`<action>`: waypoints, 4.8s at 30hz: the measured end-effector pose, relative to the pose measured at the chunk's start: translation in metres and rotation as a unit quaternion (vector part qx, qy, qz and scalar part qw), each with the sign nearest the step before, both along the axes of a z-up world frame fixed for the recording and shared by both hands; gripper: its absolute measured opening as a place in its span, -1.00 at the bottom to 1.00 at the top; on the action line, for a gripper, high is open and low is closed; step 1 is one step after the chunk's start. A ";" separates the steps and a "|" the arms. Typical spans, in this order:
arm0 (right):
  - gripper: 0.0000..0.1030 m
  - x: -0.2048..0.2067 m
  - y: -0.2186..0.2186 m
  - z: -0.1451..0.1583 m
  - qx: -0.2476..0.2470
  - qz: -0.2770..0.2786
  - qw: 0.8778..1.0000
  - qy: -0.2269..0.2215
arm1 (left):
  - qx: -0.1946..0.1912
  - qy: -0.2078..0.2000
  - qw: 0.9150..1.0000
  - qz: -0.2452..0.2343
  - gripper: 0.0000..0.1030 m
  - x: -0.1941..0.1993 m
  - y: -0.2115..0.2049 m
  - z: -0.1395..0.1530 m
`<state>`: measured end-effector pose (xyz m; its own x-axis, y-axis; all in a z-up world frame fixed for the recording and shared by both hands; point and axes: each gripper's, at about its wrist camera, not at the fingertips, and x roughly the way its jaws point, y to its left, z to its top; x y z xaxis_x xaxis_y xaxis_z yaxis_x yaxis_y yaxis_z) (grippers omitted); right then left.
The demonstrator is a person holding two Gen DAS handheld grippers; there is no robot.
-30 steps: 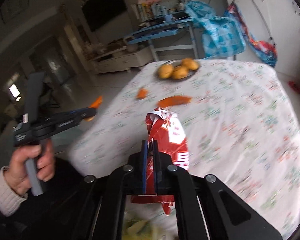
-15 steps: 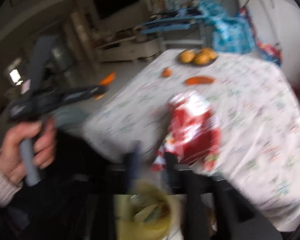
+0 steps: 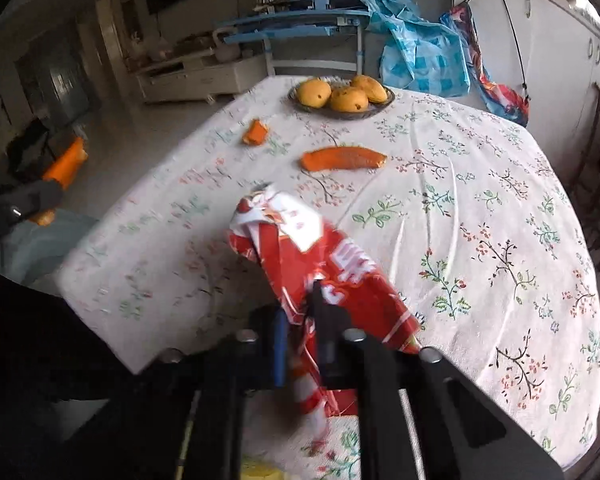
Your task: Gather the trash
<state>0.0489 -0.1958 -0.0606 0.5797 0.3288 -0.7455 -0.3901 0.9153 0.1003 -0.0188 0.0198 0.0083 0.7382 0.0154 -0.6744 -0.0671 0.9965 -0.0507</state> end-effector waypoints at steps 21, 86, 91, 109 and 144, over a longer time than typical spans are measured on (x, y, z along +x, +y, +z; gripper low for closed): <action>-0.12 -0.126 0.033 -0.054 0.037 0.123 0.975 0.179 | 0.056 0.097 0.992 -0.063 -0.70 -0.069 -0.034 -0.025; 0.55 -0.034 0.034 0.004 0.019 -0.151 0.988 -0.007 | 0.006 -0.120 0.993 0.017 0.86 0.028 -0.017 0.051; 0.55 -0.031 0.034 0.004 0.020 -0.150 0.988 -0.009 | 0.013 -0.110 0.994 0.006 0.86 0.030 -0.021 0.049; 0.58 -0.010 0.011 0.024 0.065 -0.120 0.990 -0.044 | -0.102 0.034 0.994 -0.022 0.86 0.065 -0.004 -0.002; 0.58 0.026 -0.016 0.013 0.110 -0.090 0.989 -0.031 | -0.038 0.060 0.997 0.006 0.86 0.083 -0.012 -0.020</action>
<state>0.0747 -0.2114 -0.0471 0.6867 0.3663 -0.6279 -0.2345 0.9292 0.2857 0.0643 0.0074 -0.0114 0.6516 -0.0317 -0.7579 -0.0890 0.9890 -0.1178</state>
